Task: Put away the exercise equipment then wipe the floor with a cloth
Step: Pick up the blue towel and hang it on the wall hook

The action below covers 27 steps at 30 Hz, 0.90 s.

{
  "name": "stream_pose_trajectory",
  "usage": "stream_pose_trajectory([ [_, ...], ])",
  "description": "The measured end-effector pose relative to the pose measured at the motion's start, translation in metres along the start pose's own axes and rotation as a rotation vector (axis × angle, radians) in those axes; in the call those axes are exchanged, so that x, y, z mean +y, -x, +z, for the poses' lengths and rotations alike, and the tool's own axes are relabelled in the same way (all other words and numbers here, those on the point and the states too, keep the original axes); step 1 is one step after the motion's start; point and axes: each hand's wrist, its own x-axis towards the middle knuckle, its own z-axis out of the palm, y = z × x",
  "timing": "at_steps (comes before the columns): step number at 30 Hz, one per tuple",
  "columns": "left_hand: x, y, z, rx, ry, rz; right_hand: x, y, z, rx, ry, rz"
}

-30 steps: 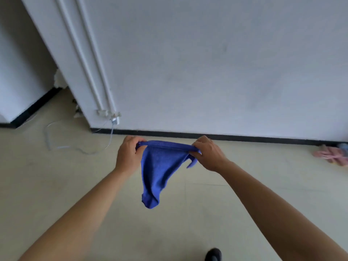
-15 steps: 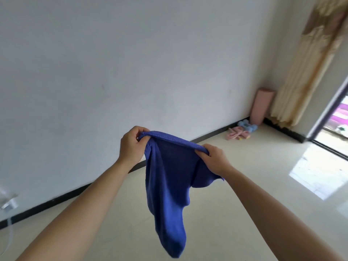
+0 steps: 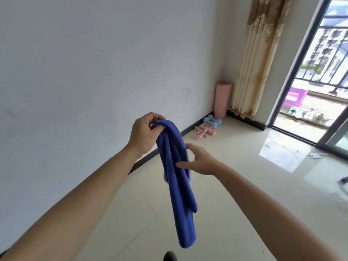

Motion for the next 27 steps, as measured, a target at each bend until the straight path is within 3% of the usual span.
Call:
stream_pose_trajectory([
  [4,-0.021,-0.087,0.042,-0.129,0.043,0.052,0.015,-0.073,-0.03,0.028,-0.064,-0.025],
  [9,-0.064,-0.198,0.083,-0.164,0.186,-0.056,0.047,-0.163,-0.121,0.313,-0.279,0.138],
  [15,-0.1,-0.311,0.171,-0.408,0.113,-0.163,0.087,-0.227,-0.24,0.575,-0.572,0.225],
  [21,-0.131,-0.386,0.316,-0.747,-0.13,-0.108,0.156,-0.279,-0.345,0.715,-1.008,0.186],
  [24,-0.153,-0.44,0.41,-0.775,-0.069,-0.067,0.208,-0.308,-0.403,0.765,-1.157,0.135],
  [27,-0.131,-0.485,0.469,-0.657,0.007,-0.129,0.269,-0.33,-0.466,0.874,-1.15,0.2],
])
